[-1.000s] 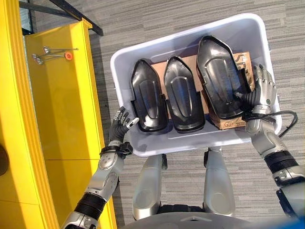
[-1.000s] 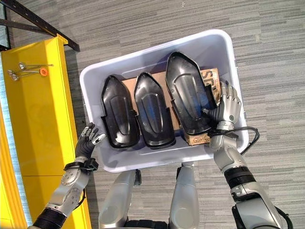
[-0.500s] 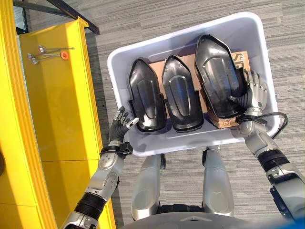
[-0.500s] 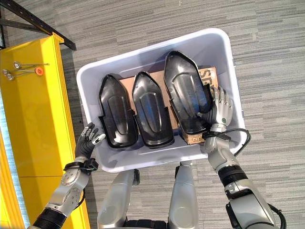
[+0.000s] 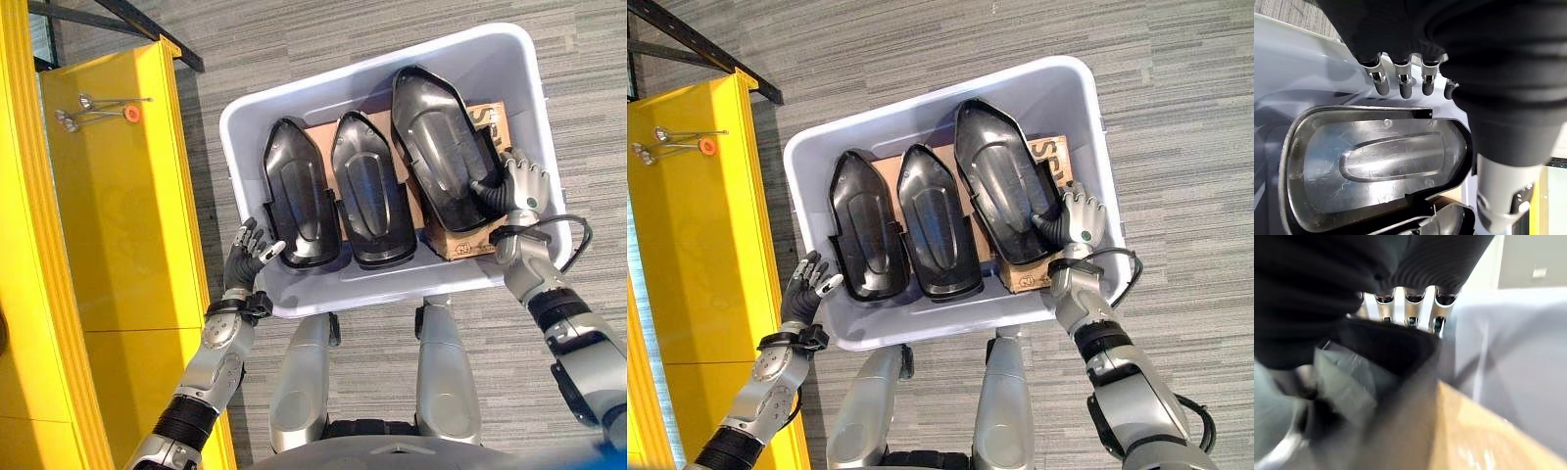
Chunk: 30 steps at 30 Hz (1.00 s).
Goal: Move parts from the plastic box to the shelf.
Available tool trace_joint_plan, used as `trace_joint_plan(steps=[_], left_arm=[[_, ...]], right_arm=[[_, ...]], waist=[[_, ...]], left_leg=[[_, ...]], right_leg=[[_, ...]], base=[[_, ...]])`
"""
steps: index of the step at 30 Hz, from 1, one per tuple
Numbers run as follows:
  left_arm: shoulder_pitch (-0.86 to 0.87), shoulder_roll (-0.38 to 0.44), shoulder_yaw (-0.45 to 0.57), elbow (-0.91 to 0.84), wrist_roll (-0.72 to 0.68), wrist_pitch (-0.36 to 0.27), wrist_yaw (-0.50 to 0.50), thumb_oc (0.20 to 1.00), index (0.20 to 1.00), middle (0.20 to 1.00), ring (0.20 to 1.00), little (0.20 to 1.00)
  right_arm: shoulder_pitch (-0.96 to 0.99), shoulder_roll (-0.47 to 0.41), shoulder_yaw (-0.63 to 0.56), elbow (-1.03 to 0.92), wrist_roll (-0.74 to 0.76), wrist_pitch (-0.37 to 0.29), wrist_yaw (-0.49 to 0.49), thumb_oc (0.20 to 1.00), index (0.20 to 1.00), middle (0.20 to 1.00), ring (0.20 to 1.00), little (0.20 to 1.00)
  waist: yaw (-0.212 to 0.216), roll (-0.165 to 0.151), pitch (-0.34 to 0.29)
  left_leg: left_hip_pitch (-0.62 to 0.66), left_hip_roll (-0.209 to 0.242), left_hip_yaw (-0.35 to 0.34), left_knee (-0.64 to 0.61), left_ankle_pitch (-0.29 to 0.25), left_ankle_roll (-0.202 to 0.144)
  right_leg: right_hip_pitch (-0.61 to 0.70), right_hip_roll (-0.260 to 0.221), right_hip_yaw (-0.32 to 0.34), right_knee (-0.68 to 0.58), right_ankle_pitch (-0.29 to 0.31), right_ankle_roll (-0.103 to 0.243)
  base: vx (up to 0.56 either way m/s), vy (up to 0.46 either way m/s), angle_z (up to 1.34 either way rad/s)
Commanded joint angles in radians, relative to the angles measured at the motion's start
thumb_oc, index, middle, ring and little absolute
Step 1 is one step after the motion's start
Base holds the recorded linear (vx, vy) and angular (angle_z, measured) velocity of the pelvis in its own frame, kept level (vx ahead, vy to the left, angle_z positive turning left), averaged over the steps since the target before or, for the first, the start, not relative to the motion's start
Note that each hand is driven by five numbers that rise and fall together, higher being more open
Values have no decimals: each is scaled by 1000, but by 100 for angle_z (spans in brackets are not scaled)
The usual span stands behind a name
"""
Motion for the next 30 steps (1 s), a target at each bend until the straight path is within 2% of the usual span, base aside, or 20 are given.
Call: trace_joint_plan(steps=[1,13,15,17,19,22,24,27,28,30], left_arm=[[29,55,9,-29,22,-40,-1,1000,1000,1000,1000,1000],[17,53,8,-30,32,-39,7,1000,1000,1000,1000,1000],[15,48,12,-30,30,-36,21,1000,1000,1000,1000,1000],[16,47,12,-30,30,-34,24,1000,1000,1000,1000,1000],[21,49,21,-41,35,-30,36,1000,1000,1000,1000,1000],[32,51,25,-58,42,-28,39,1000,1000,1000,1000,1000],[34,52,25,-62,41,-26,40,1000,1000,1000,1000,1000],[49,53,25,-67,45,-13,40,1000,1000,1000,1000,1000],[49,53,25,-67,45,-13,40,1000,1000,1000,1000,1000],[62,57,31,-79,44,-8,41,1000,1000,1000,1000,1000]], right_arm=[[75,9,52,89,22,47,87,200,200,200,200,200],[102,11,40,39,26,42,75,200,200,200,200,200],[137,25,-29,-40,147,-5,35,200,200,200,200,200],[146,26,-40,-65,162,-13,25,200,200,200,200,200],[196,15,-108,-224,205,-61,-24,200,200,200,200,200],[233,20,-157,-346,228,-101,-54,200,200,200,200,200],[243,23,-166,-371,236,-110,-56,200,200,200,200,200],[308,40,-203,-552,288,-191,-35,200,200,200,200,200],[308,40,-203,-552,288,-191,-35,200,200,200,200,200],[342,52,-210,-640,334,-245,-12,200,200,200,200,200]], waist=[[26,-35,-1],[22,-46,-1],[17,-52,-1],[16,-54,-1],[10,-61,-4],[5,-69,-12],[5,-72,-17],[-2,-91,-33],[-2,-92,-34],[-4,-102,-44]], left_leg=[[-13,33,-26,166,-126,-25],[-8,33,-25,172,-132,-25],[-4,35,-24,173,-132,-24],[-2,36,-24,173,-132,-24],[11,40,-26,170,-135,-24],[24,45,-28,166,-136,-25],[25,44,-27,163,-132,-25],[52,54,-27,157,-134,-28],[51,54,-27,157,-133,-28],[75,62,-29,157,-140,-30]], right_leg=[[-24,-65,-32,90,-29,11],[-10,-64,-37,88,-35,11],[-5,-63,-36,87,-36,11],[-2,-63,-36,87,-36,11],[12,-62,-39,83,-39,12],[24,-60,-39,80,-41,13],[25,-61,-38,76,-38,13],[50,-59,-43,74,-43,14],[49,-59,-43,74,-43,14],[74,-54,-47,73,-51,14]], base=[[4,2,4],[1,0,1],[0,0,0],[0,0,0],[0,0,0],[0,0,0],[0,0,0],[4,3,-1],[21,-1,-4],[14,-3,-2]])
